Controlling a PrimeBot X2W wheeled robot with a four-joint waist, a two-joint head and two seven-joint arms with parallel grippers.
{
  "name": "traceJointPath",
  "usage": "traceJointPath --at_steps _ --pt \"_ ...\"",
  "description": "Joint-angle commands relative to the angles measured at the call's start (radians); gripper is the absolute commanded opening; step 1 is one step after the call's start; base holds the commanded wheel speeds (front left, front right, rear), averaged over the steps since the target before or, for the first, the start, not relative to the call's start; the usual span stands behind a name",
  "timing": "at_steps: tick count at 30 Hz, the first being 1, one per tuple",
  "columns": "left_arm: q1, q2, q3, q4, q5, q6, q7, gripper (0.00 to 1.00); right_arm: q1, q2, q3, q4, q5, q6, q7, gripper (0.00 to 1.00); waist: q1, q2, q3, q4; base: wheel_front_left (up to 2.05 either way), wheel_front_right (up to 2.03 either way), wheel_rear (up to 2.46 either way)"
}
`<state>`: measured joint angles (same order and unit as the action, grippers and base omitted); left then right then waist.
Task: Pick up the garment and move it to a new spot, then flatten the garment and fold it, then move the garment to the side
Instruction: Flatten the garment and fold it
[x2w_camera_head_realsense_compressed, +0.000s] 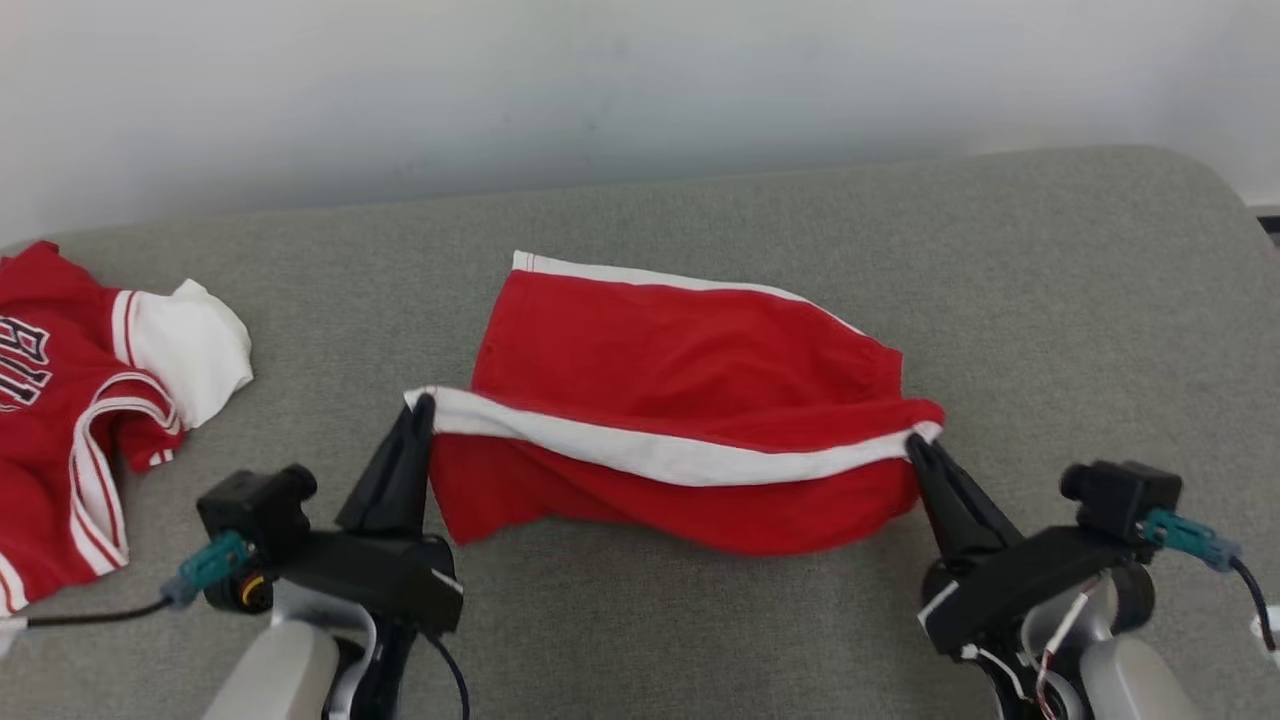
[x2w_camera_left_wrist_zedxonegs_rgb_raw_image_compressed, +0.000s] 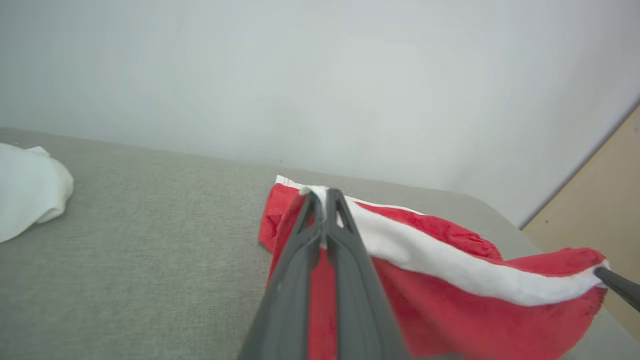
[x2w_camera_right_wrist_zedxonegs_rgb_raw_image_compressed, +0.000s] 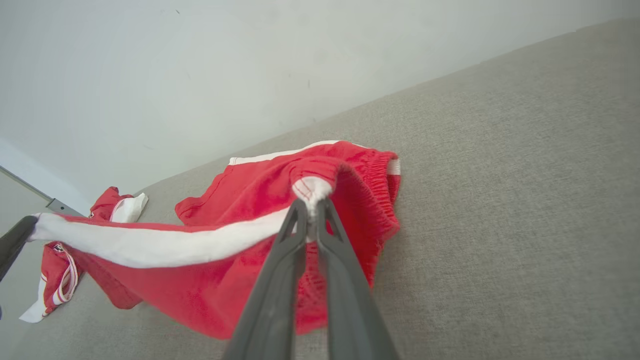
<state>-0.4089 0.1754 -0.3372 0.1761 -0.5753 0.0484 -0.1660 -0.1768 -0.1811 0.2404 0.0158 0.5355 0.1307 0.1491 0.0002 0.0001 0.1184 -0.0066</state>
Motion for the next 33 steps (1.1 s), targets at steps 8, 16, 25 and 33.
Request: traceJointPath --at_steps 8,16,25,33 --pt "-0.230 -0.034 -0.007 0.185 0.016 -0.047 -0.031 0.00 -0.155 0.087 0.003 0.088 -0.033 0.000 0.001 0.00 -0.0002 -0.0001 0.126 -0.099 0.00 0.00 0.00" --pt "-0.397 -0.024 0.017 0.320 0.033 -0.056 -0.057 0.00 -0.277 0.123 -0.003 0.165 0.004 0.000 -0.039 0.00 -0.0002 -0.0001 0.173 -0.159 0.00 0.00 0.00" --pt "-0.556 -0.012 0.014 0.460 0.086 0.001 -0.064 0.00 -0.386 0.132 0.019 0.251 0.059 0.000 -0.081 0.00 -0.0002 -0.0001 0.248 -0.181 0.00 0.00 0.00" --pt "-0.652 0.003 0.009 0.574 0.110 0.018 -0.075 0.00 -0.493 0.132 0.059 0.345 0.125 0.000 -0.137 0.00 -0.0002 -0.0001 0.300 -0.186 0.00 0.00 0.00"
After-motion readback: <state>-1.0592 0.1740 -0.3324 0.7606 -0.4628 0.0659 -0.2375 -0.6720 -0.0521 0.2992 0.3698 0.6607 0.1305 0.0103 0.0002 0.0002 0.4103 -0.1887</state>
